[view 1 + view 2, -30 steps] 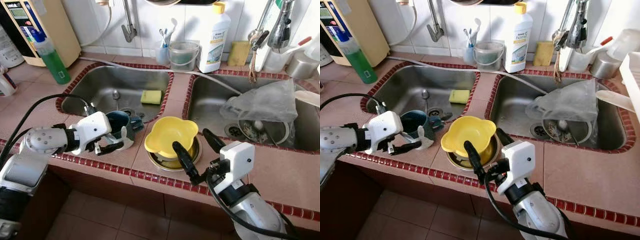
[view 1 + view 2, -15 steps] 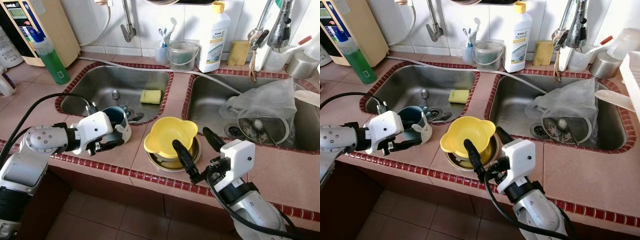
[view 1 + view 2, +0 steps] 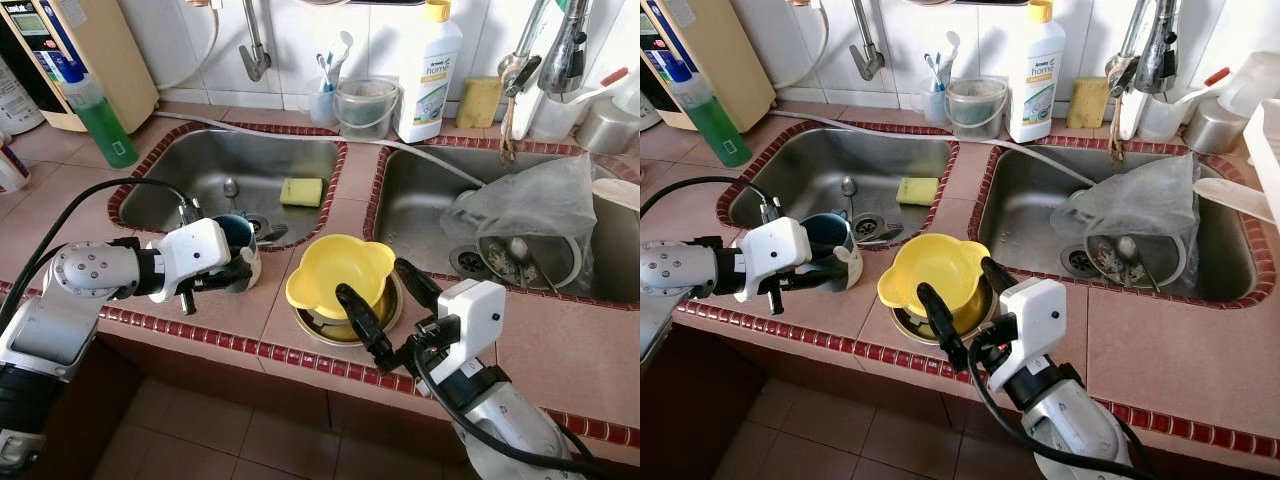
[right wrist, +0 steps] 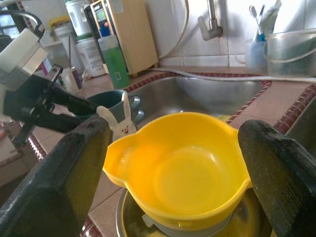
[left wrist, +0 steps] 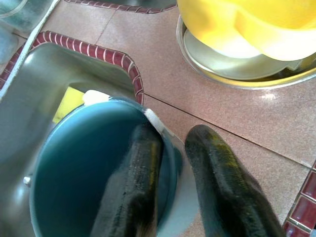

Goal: Kitchen organization

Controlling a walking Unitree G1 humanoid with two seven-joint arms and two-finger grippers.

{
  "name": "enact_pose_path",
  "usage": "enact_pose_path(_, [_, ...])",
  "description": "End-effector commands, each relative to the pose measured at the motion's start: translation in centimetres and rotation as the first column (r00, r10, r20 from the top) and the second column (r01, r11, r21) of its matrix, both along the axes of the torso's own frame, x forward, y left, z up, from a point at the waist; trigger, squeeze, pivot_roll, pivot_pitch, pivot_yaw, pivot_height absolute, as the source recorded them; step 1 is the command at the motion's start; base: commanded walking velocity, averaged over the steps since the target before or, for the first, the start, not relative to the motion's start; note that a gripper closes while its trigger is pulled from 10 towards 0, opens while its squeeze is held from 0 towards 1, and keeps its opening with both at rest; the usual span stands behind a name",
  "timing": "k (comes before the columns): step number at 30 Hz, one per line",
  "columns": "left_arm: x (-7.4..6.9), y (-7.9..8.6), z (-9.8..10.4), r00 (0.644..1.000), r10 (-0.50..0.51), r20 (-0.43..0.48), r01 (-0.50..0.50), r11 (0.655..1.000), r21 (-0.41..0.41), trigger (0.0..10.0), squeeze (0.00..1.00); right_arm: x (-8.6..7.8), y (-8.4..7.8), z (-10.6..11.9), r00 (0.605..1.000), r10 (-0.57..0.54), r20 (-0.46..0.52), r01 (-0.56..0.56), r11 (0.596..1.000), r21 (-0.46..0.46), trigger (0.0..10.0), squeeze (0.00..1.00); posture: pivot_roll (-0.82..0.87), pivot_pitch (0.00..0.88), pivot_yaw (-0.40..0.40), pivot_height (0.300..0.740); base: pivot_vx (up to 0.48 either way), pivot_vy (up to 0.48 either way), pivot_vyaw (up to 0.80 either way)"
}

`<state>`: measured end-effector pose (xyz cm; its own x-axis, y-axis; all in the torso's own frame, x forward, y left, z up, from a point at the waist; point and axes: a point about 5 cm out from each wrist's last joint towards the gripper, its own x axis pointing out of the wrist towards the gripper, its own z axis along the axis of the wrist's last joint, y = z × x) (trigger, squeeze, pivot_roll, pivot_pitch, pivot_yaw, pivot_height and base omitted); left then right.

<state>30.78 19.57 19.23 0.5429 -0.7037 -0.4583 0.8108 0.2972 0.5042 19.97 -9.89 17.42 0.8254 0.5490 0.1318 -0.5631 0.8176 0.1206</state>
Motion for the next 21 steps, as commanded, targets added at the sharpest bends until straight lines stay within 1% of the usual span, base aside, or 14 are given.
enact_pose_path(1, [0.03, 0.01, 0.00, 1.000, -0.015, -0.010, 0.015, 1.000, 0.016, 0.0, 0.00, -0.36, 0.40, 0.47, 0.999, 0.034, 0.009, -0.034, 0.999, 0.012, 10.0, 0.00, -0.11, 0.124, 0.094, 0.740, 0.000, 0.000, 0.00])
enact_pose_path(16, [0.33, -0.23, 0.09, 1.000, -0.029, -0.007, 0.029, 0.999, 0.014, 0.0, 0.00, -0.18, 0.29, 0.77, 0.999, 0.040, 0.013, -0.041, 0.999, 0.031, 10.0, 0.00, -0.12, 0.106, 0.096, 0.740, 0.000, 0.000, 0.00])
enact_pose_path(21, [0.63, 0.15, 0.20, 0.999, 0.032, -0.006, -0.033, 0.998, -0.055, 0.0, 0.00, -0.03, 0.28, 0.92, 0.999, 0.031, 0.019, -0.031, 0.998, 0.046, 10.0, 0.00, -0.12, 0.096, 0.089, 0.740, 0.000, 0.000, 0.00])
